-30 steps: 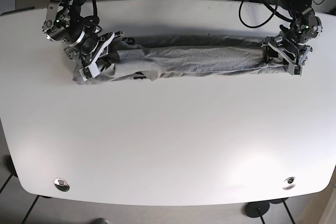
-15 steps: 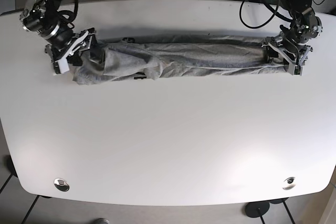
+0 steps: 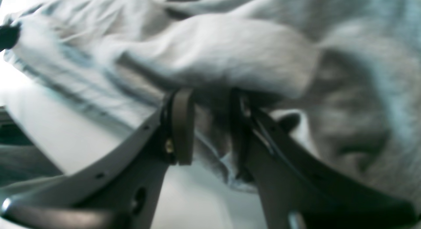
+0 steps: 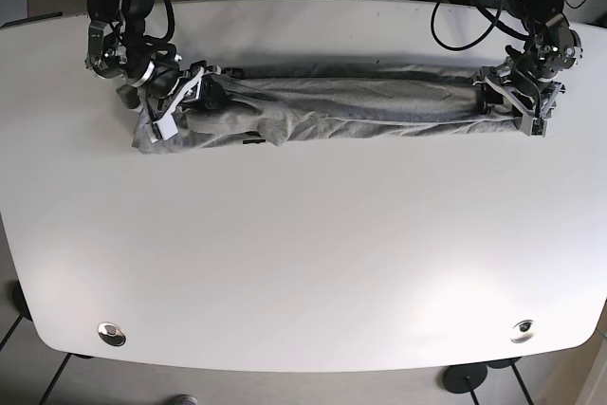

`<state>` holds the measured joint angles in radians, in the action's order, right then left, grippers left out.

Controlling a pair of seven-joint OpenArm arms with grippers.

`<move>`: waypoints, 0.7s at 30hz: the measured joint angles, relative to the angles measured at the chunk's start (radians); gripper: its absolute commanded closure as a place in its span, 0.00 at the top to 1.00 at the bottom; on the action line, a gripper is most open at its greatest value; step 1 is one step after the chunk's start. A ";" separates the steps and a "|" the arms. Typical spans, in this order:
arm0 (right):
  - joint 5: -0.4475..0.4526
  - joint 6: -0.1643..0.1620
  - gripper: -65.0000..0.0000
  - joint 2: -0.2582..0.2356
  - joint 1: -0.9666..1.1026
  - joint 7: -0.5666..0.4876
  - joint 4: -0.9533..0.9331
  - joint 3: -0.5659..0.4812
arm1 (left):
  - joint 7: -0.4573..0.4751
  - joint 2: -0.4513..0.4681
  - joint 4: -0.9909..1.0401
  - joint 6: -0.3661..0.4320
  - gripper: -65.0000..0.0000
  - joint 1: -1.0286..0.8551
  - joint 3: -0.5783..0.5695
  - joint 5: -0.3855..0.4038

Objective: Fold the T-shirt properly
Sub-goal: 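Regrasp the strip end with the right gripper and tuck it inward, then move the left gripper inward along the strip and grasp its middle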

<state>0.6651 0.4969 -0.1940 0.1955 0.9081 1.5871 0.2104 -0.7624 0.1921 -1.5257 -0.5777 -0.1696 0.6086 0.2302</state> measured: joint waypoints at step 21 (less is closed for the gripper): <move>-0.059 0.008 0.26 0.011 -0.029 -0.019 -0.018 -0.003 | -0.179 0.092 0.180 0.008 0.80 0.026 0.300 0.433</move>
<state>0.6064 0.5049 -0.1825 0.1669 0.8894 1.5696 0.2077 -0.9413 0.2844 -1.3453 -0.5697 -0.1436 0.9089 0.6632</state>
